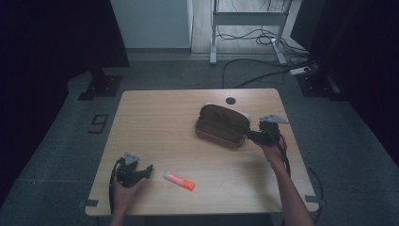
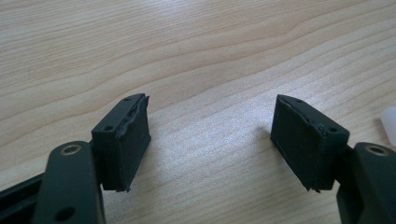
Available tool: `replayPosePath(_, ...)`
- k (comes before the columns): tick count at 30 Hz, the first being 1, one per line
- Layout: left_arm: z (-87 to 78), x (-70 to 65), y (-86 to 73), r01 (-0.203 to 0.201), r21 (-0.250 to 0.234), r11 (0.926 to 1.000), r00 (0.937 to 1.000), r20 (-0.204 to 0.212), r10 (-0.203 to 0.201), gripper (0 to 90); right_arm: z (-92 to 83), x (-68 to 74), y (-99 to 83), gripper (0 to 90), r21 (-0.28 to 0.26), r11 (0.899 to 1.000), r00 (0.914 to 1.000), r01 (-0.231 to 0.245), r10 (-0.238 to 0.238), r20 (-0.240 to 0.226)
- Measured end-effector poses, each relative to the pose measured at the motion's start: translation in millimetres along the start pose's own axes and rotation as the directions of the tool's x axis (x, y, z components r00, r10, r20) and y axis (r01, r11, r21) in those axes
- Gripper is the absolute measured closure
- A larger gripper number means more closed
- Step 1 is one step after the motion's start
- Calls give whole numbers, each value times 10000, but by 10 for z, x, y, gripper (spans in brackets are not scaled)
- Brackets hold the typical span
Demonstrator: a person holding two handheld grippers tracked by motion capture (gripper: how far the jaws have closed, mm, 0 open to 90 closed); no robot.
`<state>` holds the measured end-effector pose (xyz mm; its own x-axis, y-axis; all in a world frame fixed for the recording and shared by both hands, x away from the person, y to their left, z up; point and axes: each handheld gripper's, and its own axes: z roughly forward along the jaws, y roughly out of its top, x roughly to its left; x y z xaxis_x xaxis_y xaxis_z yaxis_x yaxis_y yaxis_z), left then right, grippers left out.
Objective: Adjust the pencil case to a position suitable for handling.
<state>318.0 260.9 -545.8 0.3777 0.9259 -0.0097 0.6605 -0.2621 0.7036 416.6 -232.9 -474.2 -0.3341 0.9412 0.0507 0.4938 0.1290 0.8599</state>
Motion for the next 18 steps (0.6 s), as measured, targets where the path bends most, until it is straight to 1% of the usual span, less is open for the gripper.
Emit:
replayPosePath(9,0,0,0,-3,1,10000,10000,-1,3,276,110,-50,16,267,95,10000,10000,-4,4,15)
replayPosePath(13,0,0,0,-1,0,10000,10000,0,1,276,185,-108,-4,254,174,9997,9998,-175,177,-129)
replayPosePath(18,0,0,0,1,-2,10000,10000,2,-1,276,265,-153,-19,244,121,9995,9989,-307,311,-355)
